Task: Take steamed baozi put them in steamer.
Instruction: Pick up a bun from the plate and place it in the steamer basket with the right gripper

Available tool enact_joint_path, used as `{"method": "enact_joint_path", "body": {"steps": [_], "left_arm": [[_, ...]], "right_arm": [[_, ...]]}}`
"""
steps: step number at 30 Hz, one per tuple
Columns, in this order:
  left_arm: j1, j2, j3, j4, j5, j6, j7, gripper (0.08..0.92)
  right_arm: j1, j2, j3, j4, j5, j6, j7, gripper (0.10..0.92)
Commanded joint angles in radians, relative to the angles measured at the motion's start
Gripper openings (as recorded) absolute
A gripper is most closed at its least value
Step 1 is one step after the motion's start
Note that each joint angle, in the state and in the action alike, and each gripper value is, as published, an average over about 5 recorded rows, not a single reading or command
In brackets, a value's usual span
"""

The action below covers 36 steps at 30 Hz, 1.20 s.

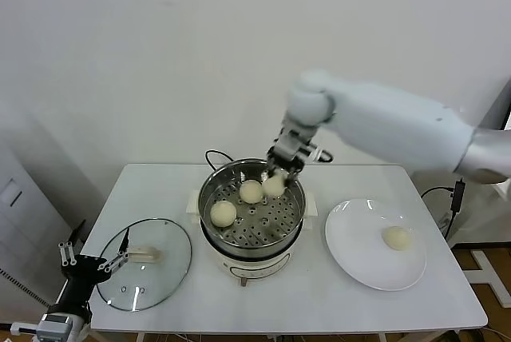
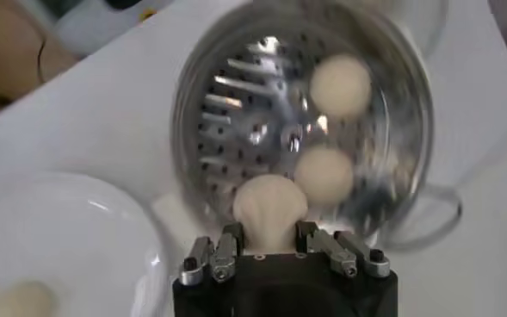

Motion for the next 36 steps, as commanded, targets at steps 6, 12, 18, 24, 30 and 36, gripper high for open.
{"method": "enact_joint_path", "body": {"steps": [6,12,18,24,30,36], "left_arm": [[-0.002,-0.009,0.004,-0.002,-0.001,0.001,0.0,0.823],[-0.002,-0.012,0.006,0.0,0.0,0.0,0.001,0.823],[-0.005,-0.013,0.008,0.0,0.0,0.0,0.001,0.823],[-0.004,-0.02,0.009,-0.002,0.0,-0.002,0.001,0.823],[0.005,-0.023,0.006,-0.007,0.0,-0.008,0.001,0.823],[0.017,-0.02,-0.005,-0.015,-0.008,-0.016,0.003,0.823]], "right_arm": [[-0.17,0.073,0.032,0.094,-0.245,0.228,0.036,0.392],[-0.197,0.043,0.032,0.13,-0.262,0.268,0.036,0.393],[-0.182,0.029,0.025,0.161,-0.245,0.267,0.029,0.398],[-0.176,0.013,0.024,0.161,-0.242,0.275,0.032,0.497],[-0.149,0.004,0.041,0.134,-0.199,0.253,0.045,0.67],[-0.036,-0.024,0.097,-0.063,-0.003,0.131,0.055,0.809]]}}
